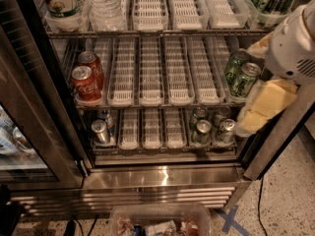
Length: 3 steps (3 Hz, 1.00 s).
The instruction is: Pick water bottle from top shelf of fridge
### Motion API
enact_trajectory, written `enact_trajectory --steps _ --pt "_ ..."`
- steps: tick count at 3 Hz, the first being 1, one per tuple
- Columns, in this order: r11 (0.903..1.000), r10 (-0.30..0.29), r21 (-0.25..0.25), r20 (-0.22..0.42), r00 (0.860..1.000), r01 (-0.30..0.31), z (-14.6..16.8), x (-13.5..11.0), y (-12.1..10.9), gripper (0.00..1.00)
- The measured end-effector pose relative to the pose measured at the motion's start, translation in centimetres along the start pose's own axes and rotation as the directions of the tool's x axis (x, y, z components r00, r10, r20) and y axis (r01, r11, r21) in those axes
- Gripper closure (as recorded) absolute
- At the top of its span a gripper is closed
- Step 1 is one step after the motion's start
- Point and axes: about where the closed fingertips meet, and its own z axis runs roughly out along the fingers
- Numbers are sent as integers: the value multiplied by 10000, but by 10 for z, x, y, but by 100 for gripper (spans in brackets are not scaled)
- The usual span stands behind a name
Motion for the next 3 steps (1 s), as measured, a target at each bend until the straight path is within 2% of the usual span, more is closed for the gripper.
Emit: enact_trajectory --steps 1,2,3 --pt "9996 -208 217 1680 9856 174 5 -53 8 0" --pt "9996 -208 218 1684 9855 174 5 -53 8 0" --pt "9991 -245 401 2215 9749 160 6 -67 17 0"
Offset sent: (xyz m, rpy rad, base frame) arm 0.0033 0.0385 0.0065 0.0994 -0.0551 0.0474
